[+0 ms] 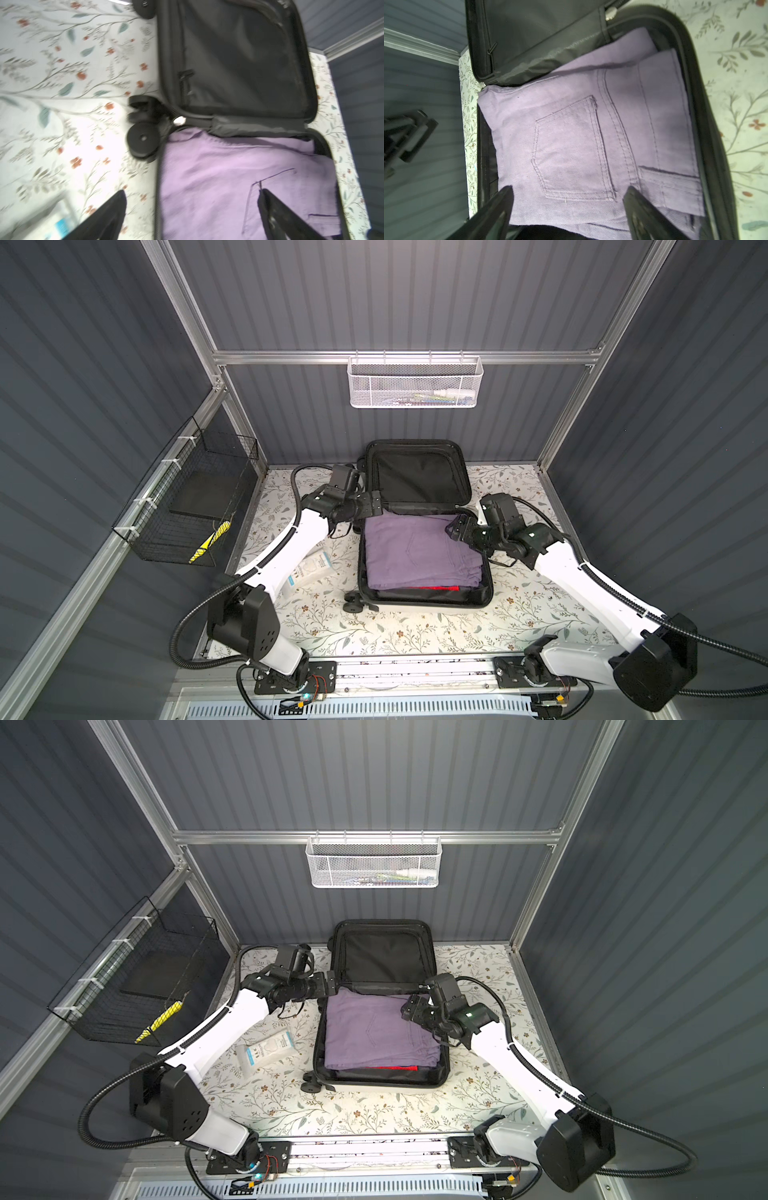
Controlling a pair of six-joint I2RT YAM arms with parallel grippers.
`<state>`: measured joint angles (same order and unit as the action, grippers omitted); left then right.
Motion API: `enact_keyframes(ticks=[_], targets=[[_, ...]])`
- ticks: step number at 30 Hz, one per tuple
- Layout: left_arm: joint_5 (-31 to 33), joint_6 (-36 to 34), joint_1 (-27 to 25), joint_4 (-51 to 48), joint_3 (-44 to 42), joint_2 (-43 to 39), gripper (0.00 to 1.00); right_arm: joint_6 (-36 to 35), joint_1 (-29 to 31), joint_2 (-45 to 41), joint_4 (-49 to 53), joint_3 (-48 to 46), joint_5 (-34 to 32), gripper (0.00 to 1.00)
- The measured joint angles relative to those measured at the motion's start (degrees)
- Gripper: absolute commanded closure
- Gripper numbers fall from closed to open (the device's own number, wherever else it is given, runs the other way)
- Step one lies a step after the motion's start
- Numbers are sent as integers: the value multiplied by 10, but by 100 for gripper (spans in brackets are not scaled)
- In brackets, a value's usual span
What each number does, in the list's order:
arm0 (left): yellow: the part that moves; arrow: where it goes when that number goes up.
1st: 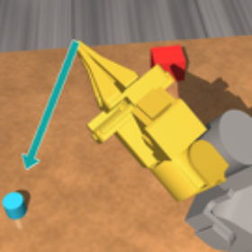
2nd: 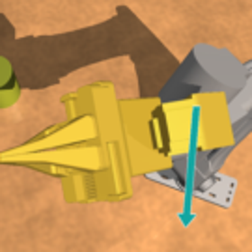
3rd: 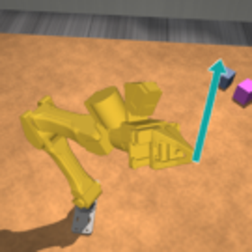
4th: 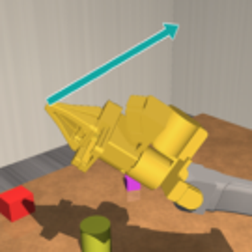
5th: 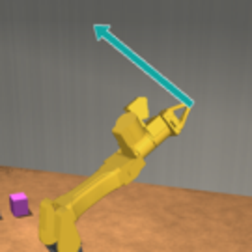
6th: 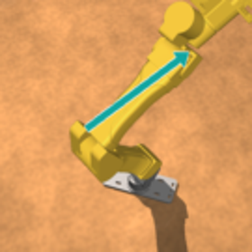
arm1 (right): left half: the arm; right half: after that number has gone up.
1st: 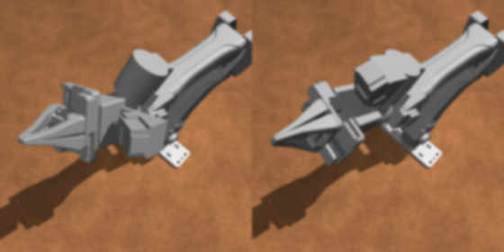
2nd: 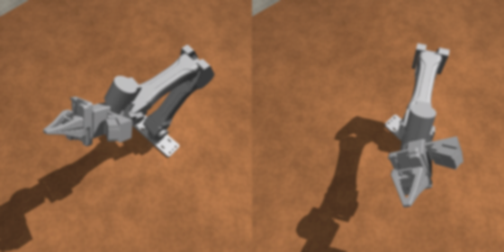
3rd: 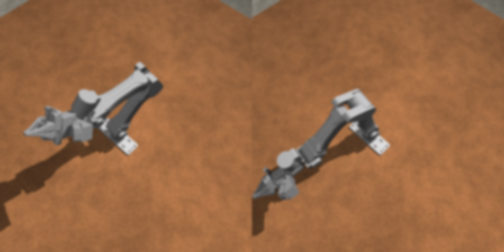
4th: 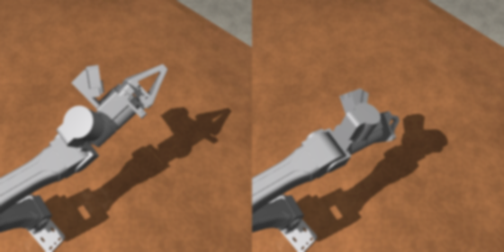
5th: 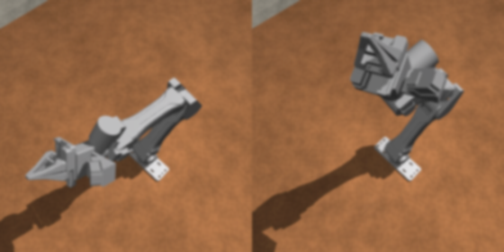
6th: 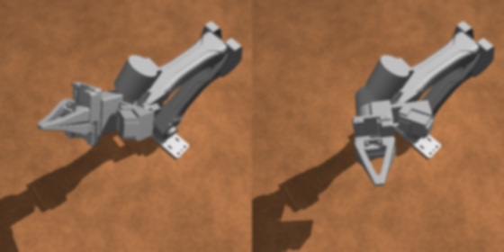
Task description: Pack the luggage
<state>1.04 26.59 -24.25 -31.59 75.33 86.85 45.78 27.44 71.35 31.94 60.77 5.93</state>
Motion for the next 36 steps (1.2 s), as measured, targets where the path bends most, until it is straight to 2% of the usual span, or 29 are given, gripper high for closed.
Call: enact_keyframes(ticks=[6,10,22,28,36], targets=[[-22,-3,16,34,-97,-11,0,-34,-37,21,12,3,9,11],[-58,-5,16,63,-118,-11,0,-46,-56,39,9,-3,16,11],[-142,2,11,146,-119,49,0,-49,-86,91,-18,-36,35,11],[-146,11,-9,164,-111,78,0,-49,-103,97,-26,-36,40,11],[-146,19,-51,175,-49,142,0,-52,-157,97,-25,-35,18,11]])
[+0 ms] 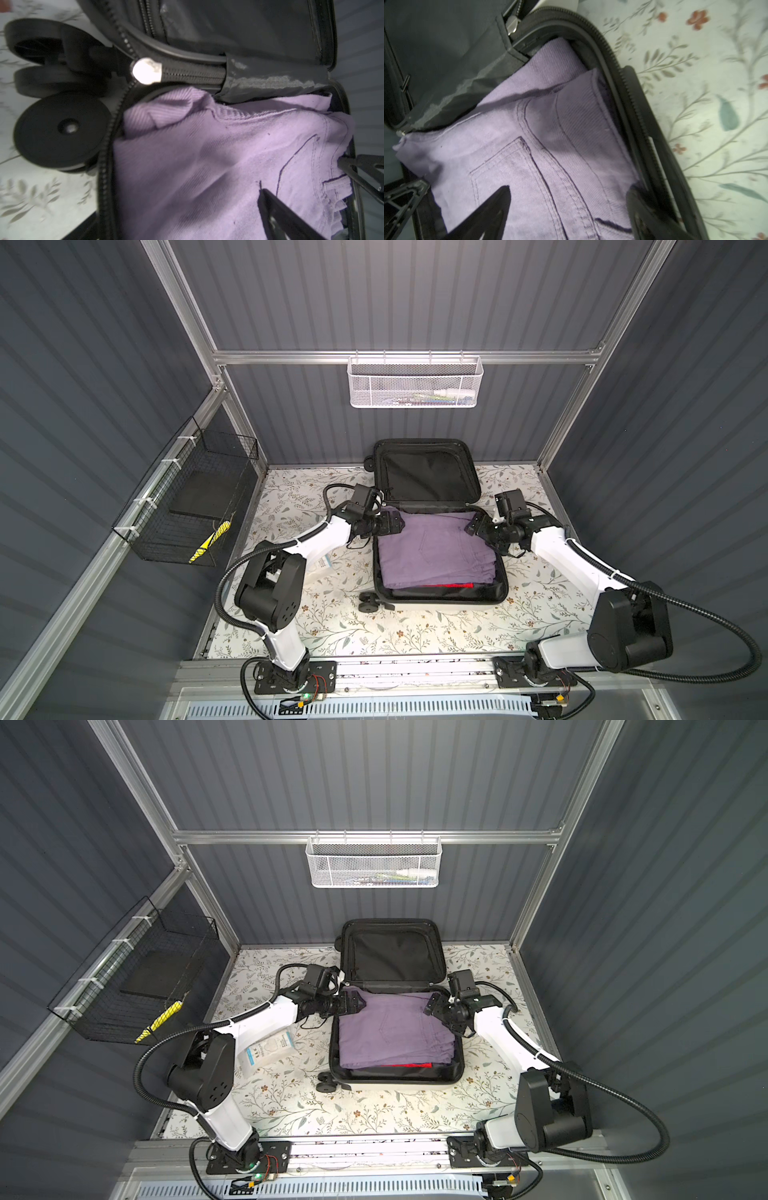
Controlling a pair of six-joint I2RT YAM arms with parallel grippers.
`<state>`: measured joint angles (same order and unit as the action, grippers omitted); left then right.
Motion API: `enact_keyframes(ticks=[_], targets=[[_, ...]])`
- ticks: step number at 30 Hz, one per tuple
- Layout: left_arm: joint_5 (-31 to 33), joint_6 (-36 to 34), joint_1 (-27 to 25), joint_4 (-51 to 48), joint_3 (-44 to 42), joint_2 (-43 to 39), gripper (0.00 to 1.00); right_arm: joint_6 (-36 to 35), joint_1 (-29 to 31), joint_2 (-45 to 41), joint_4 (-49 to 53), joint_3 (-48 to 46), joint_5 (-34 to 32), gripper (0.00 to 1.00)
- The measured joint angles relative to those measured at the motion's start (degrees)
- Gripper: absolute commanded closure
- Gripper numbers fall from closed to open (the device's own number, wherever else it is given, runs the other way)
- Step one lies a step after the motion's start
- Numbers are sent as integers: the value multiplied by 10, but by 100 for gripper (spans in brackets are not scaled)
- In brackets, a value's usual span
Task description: Pack the luggage
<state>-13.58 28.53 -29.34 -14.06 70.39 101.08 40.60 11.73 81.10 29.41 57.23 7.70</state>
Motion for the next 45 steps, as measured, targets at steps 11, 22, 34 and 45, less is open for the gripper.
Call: enact_keyframes(ticks=[11,22,34,45], targets=[[86,5,37,-70,-31,-122,0,-32,-6,-39,22,15,51,10],[156,20,209,-167,-164,-245,0,-40,136,-65,19,101,83,7],[158,37,328,-189,-251,-264,0,-47,298,20,4,139,76,1],[116,36,328,-150,-262,-232,0,-46,369,73,-11,174,78,2]])
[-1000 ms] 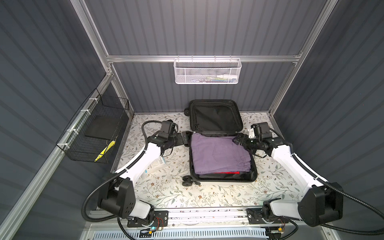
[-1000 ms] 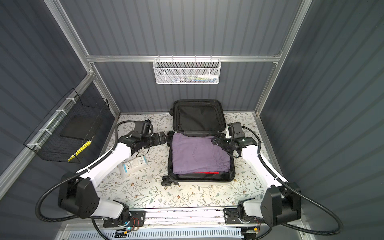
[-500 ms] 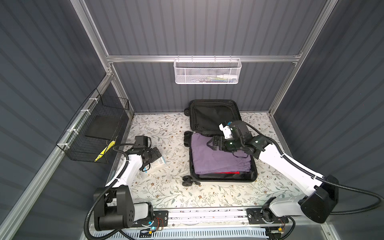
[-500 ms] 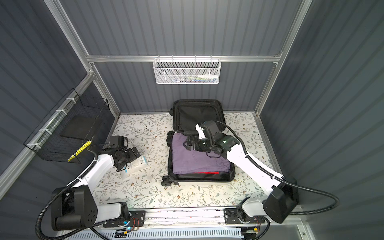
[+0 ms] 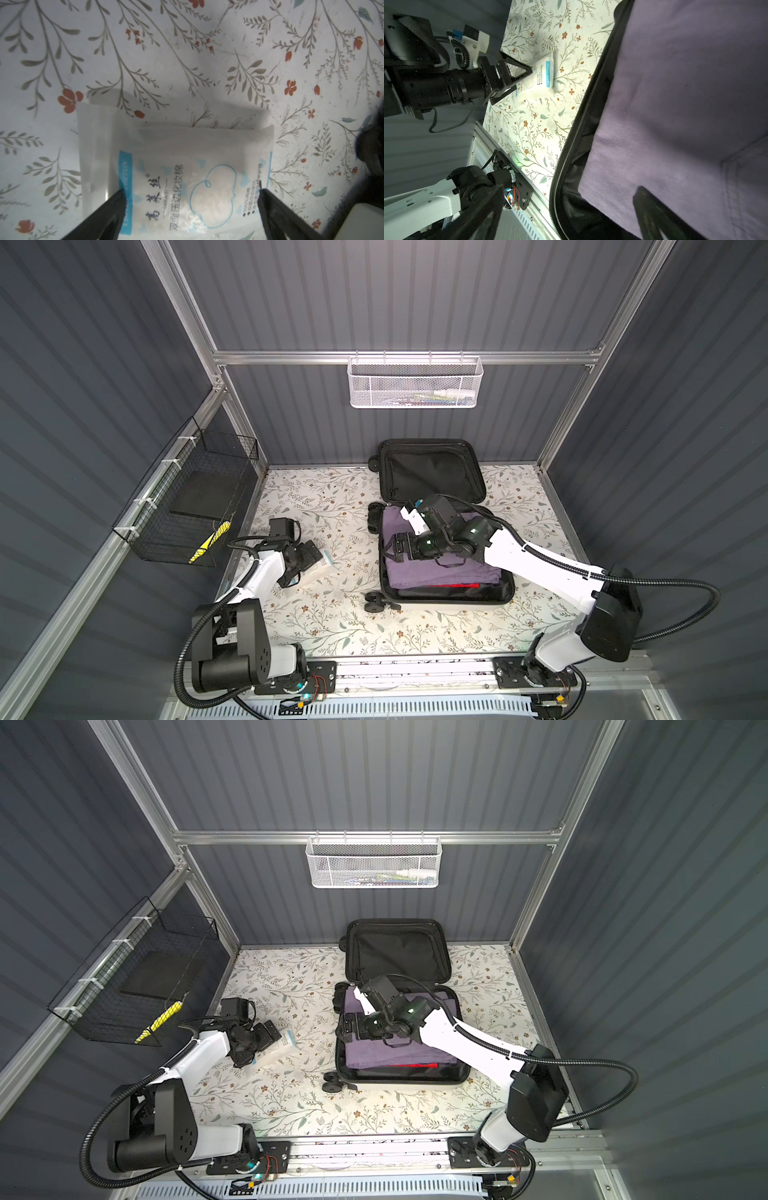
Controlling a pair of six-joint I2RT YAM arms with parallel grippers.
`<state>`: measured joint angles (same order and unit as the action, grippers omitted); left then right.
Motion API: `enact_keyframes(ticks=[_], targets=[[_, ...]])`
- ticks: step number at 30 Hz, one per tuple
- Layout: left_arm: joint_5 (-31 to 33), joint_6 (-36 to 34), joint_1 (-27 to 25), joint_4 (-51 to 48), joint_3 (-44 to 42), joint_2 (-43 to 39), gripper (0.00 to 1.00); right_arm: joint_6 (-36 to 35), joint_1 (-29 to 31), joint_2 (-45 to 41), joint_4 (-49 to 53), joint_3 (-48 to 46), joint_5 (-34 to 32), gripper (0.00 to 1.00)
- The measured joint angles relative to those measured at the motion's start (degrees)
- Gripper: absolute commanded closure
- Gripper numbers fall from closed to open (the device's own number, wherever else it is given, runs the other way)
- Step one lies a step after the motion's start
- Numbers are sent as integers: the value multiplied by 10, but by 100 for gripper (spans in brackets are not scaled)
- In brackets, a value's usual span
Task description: Pack the luggage
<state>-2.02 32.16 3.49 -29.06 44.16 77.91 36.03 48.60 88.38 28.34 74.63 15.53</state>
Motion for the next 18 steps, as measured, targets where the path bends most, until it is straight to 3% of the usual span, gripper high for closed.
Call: enact_keyframes(ticks=[7,14,18], targets=[[-50,2,-9,35,-1,13,0,10,7,23,-10,7,5,2],[-58,21,-106,60,37,61,0,17,8,53,-10,30,10,3],[-60,28,-124,60,65,67,0,19,9,75,-9,49,11,3]])
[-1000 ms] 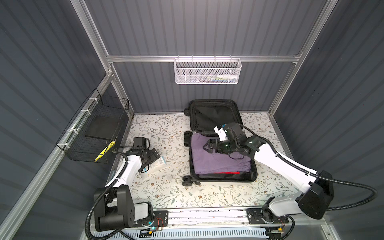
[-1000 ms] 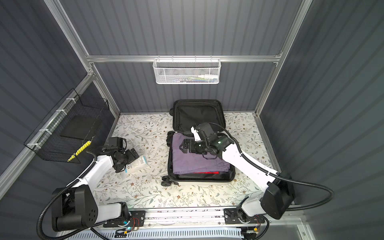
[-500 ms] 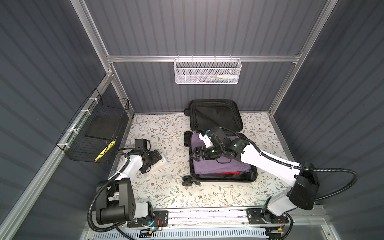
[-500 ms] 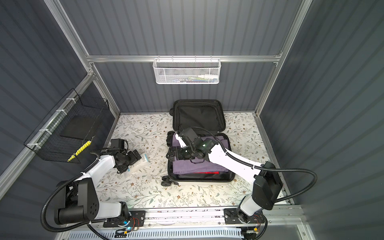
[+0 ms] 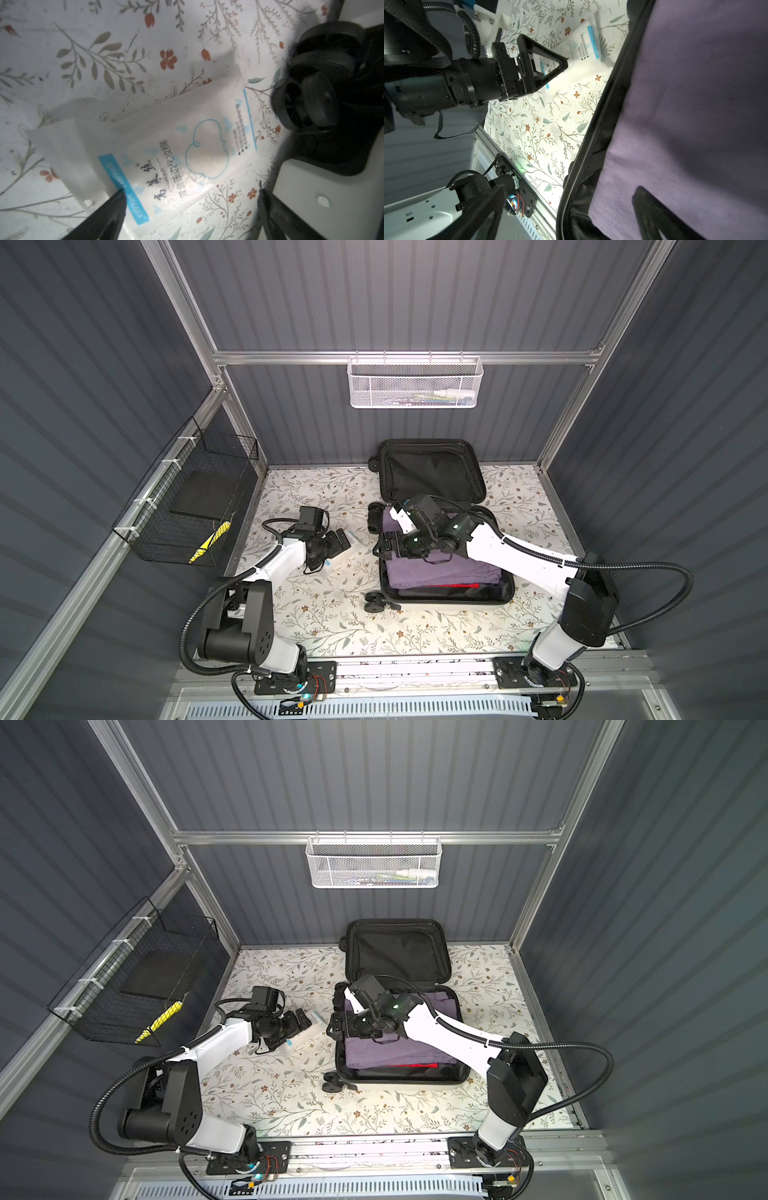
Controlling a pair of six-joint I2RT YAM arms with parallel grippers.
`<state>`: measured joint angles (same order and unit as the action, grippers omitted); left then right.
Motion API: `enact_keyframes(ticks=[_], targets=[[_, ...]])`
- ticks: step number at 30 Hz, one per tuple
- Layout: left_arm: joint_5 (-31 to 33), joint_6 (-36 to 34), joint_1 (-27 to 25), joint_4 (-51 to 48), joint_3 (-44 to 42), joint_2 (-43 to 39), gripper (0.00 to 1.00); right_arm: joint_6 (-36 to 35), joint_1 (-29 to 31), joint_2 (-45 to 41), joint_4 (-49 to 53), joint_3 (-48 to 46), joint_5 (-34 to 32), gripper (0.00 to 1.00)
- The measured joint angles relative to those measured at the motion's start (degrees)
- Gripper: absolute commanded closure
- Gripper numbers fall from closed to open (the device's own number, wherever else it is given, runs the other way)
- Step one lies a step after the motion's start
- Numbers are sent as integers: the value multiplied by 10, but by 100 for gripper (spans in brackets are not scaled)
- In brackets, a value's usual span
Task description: Pack the luggage
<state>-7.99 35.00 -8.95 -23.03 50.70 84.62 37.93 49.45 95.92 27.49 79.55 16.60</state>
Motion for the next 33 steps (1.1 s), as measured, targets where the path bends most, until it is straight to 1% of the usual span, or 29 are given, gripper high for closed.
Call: enact_keyframes(ticks=[8,12,13,15,17,19,22,26,33], targets=[[67,9,6,-44,8,-64,0,0,0,47,8,52,7,4],[79,16,30,-42,-23,-91,2,-1,0,80,18,101,8,9],[78,17,39,-42,-36,-96,3,-2,0,90,19,115,7,12],[77,22,55,-40,-63,-101,5,-3,0,111,24,143,6,22],[70,24,70,-36,-84,-101,7,-1,0,135,26,170,6,35],[60,26,78,-30,-97,-99,9,4,0,158,27,193,5,45],[45,28,85,-6,-101,-88,12,15,0,196,30,230,3,55],[28,28,87,35,-101,-66,14,26,-2,246,40,282,1,60],[4,30,91,94,-110,-36,17,39,-7,323,59,367,-2,62]])
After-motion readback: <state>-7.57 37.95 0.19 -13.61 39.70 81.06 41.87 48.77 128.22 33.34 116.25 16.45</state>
